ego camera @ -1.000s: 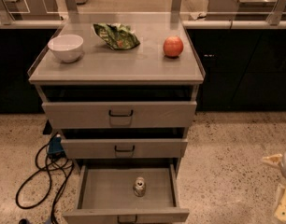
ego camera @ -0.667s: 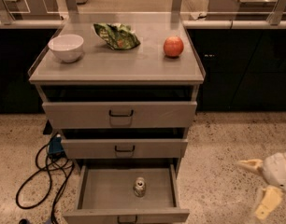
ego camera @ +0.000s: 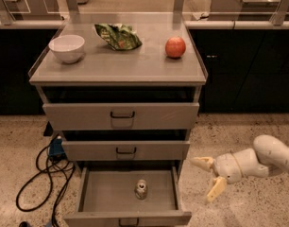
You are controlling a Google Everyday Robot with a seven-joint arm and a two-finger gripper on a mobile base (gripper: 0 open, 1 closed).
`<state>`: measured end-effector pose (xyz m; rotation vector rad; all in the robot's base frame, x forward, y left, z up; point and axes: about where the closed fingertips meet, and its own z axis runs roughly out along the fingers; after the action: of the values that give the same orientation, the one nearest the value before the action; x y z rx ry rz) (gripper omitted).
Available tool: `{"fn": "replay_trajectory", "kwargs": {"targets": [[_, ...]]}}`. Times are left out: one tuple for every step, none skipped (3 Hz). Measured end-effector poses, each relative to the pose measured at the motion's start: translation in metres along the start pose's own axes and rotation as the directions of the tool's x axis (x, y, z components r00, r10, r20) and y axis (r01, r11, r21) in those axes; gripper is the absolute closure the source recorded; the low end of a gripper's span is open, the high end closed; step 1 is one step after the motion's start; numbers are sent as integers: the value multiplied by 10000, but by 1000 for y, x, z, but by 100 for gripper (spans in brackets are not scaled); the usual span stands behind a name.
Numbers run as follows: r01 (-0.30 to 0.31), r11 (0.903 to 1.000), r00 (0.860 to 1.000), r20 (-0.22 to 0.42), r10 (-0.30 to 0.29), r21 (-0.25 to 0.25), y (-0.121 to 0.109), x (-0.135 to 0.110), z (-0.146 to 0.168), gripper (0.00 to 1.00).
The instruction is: Pick 7up can from bottom drawer and place on counter
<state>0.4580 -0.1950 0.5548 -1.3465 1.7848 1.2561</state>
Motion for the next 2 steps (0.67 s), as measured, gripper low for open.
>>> {"fn": "replay_trajectory", "kwargs": {"targets": [[-508,9981,9980,362,520,-350,-6,30,22,0],[-508,9981,9980,362,520,-350,-6,30,22,0]]}}
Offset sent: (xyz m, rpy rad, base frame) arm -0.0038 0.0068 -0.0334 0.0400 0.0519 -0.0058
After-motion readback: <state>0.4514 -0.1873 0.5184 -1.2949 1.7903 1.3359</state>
